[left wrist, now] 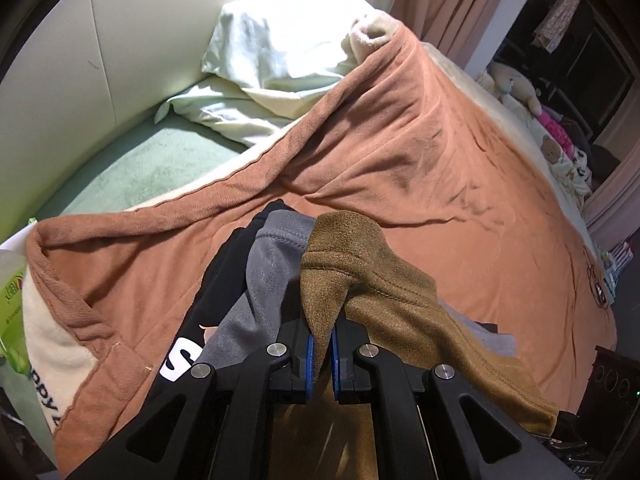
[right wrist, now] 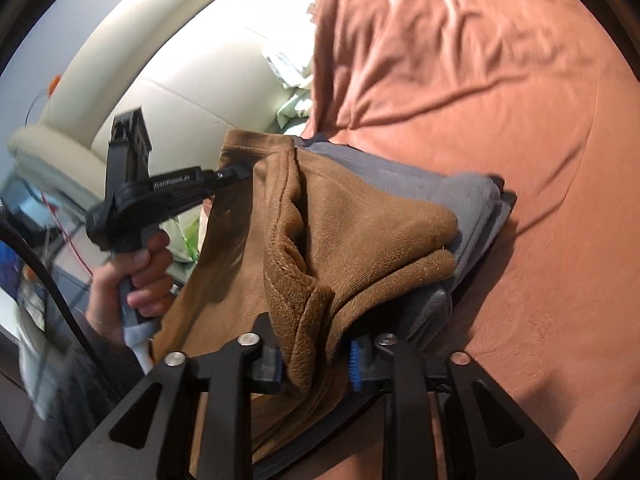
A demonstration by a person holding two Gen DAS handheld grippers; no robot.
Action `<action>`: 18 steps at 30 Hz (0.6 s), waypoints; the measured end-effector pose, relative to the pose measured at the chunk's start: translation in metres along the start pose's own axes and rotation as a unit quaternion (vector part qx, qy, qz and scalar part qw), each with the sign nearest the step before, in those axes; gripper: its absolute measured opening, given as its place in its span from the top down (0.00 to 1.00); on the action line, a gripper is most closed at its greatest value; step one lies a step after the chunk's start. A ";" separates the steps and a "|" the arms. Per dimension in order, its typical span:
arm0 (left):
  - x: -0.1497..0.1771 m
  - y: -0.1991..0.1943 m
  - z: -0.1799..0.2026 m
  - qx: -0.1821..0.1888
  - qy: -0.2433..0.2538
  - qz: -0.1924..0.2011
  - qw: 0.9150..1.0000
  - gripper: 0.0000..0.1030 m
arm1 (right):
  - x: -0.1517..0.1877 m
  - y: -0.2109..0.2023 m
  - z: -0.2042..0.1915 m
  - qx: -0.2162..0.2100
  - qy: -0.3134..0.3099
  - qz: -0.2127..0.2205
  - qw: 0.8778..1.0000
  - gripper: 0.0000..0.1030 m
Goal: Fold small clothes
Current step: 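Carry the held shirt with both grippers to the stack of folded grey clothes, then lower the shirt onto the clothes stack and open both grippers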
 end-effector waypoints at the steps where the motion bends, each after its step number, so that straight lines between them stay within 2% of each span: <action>1: -0.001 0.003 -0.001 0.001 -0.005 -0.005 1.000 0.95 | -0.005 0.003 0.001 -0.008 0.007 -0.005 1.000 0.68; 3: -0.002 0.006 -0.003 -0.002 -0.007 -0.009 1.000 0.95 | -0.012 0.007 0.000 -0.016 0.019 -0.010 1.000 0.68; 6: -0.002 0.014 -0.004 -0.015 -0.001 -0.012 1.000 0.95 | -0.020 0.010 -0.006 -0.004 0.012 0.002 1.000 0.68; 8: -0.002 0.014 -0.006 -0.018 -0.001 -0.004 1.000 0.95 | -0.019 0.007 -0.014 0.013 -0.008 0.017 1.000 0.69; 9: -0.001 0.011 -0.006 -0.017 -0.002 0.004 1.000 0.95 | -0.018 0.003 -0.025 0.027 -0.027 0.034 0.999 0.78; 10: -0.002 0.008 -0.007 -0.012 -0.005 0.015 1.000 0.95 | -0.018 -0.001 -0.031 0.029 -0.040 0.042 0.998 0.82; 13: -0.006 0.000 -0.006 -0.020 0.002 0.034 0.999 0.94 | -0.011 -0.009 -0.048 0.061 -0.088 0.077 0.991 0.82; 15: -0.007 0.007 -0.007 -0.041 0.004 0.011 0.999 0.86 | -0.010 0.002 -0.048 0.100 -0.093 0.069 0.988 0.81; 17: -0.005 0.014 -0.010 -0.065 -0.001 -0.012 0.998 0.66 | -0.011 0.015 -0.041 0.123 -0.071 0.045 0.989 0.77; 18: -0.003 0.015 -0.012 -0.072 -0.002 -0.018 0.997 0.61 | -0.011 0.015 -0.036 0.125 -0.057 0.039 0.990 0.72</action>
Point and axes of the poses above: each gripper's, at about its wrist camera, not at the fingertips, and y roughly the way its jaws point, z to its right, x to its underside, the point moved 1 cm from there along y, roughly the way its jaws point, and after that the axes turned 11 degrees about y, right-handed, at the moved point
